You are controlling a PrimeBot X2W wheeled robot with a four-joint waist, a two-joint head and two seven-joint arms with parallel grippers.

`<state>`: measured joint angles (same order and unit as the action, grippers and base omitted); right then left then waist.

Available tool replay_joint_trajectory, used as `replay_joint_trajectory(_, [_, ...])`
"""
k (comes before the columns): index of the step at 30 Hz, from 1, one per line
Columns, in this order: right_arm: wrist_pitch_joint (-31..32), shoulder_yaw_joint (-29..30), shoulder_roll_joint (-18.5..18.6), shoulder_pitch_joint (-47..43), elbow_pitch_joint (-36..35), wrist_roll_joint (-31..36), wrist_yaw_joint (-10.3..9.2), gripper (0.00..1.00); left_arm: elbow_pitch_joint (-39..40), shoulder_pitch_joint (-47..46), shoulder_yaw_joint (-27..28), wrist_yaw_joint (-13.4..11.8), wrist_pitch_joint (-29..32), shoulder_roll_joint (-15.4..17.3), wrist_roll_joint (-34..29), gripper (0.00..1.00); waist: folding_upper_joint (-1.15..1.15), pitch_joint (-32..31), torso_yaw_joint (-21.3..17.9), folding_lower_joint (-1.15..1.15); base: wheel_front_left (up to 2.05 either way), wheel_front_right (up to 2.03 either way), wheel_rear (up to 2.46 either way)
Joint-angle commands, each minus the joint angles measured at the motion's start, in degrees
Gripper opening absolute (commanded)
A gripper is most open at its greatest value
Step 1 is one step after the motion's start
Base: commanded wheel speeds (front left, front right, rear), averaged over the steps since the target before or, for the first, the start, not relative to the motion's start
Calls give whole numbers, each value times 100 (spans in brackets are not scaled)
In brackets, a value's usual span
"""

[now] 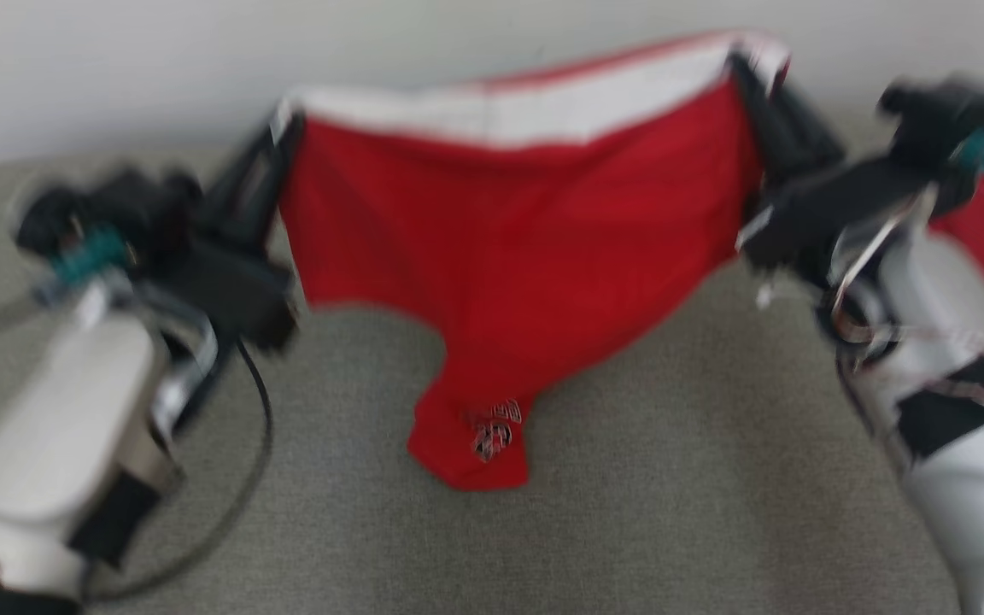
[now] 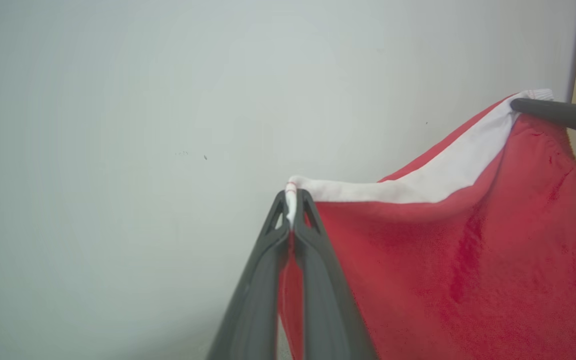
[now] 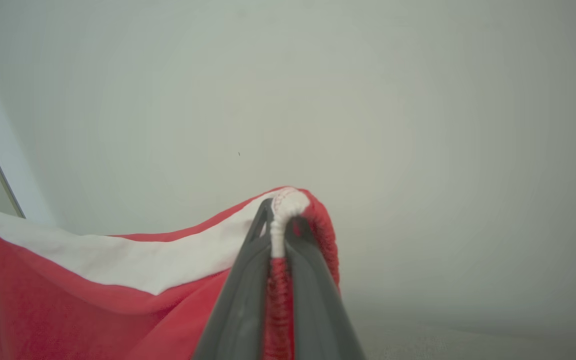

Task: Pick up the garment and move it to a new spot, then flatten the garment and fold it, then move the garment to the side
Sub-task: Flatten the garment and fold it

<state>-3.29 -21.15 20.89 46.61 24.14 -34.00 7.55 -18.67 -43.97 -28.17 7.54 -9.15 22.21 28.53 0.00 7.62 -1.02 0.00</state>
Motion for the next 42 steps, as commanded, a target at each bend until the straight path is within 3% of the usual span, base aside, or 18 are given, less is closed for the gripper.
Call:
replay_joint_trajectory(1, [137,62,-54,452,-22,-136,-17,0,-16,-569,-95,-12,121,192,112,0,0,832,-71,0,0,0,0])
replay_joint_trajectory(15, [801,123,-295,3873,753,-579,-17,0,-1062,-4734,-1161,-12,331,679,734,0,0,2398,-106,0,0,0,0])
replay_joint_trajectory(25, [739,-287,-412,5481,1868,-605,-16,0,-2124,-6452,-1900,-12,41,675,1224,0,0,2893,-118,0,0,0,0])
replay_joint_trajectory(30, [564,-565,-380,5554,2024,-770,-16,0,-2351,-6545,-2229,-12,-279,709,1538,0,0,3041,-61,0,0,0,0])
replay_joint_trajectory(35, [283,-926,-169,5096,1880,-1043,-16,0,-2143,-6074,-2338,-12,-567,837,1820,0,0,2934,-16,0,0,0,0])
replay_joint_trajectory(42, [-98,-1380,273,3664,1092,-1617,-16,0,-974,-4408,-1979,-124,-600,1235,1701,0,0,2435,-86,0,0,0,0])
